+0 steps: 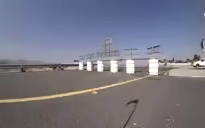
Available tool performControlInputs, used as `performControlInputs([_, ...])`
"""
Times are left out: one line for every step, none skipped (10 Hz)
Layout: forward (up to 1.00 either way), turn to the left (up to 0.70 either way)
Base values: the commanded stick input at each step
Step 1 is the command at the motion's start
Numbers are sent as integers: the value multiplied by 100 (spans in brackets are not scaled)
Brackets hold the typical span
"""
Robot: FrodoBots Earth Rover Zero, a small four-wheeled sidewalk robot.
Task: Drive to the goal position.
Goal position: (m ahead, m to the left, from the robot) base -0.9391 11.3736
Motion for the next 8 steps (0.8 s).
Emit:
performControlInputs([70,0])
performControlInputs([70,0])
performControlInputs([70,0])
performControlInputs([70,2])
performControlInputs([70,35])
performControlInputs([70,35])
performControlInputs([70,35])
performControlInputs([70,35])
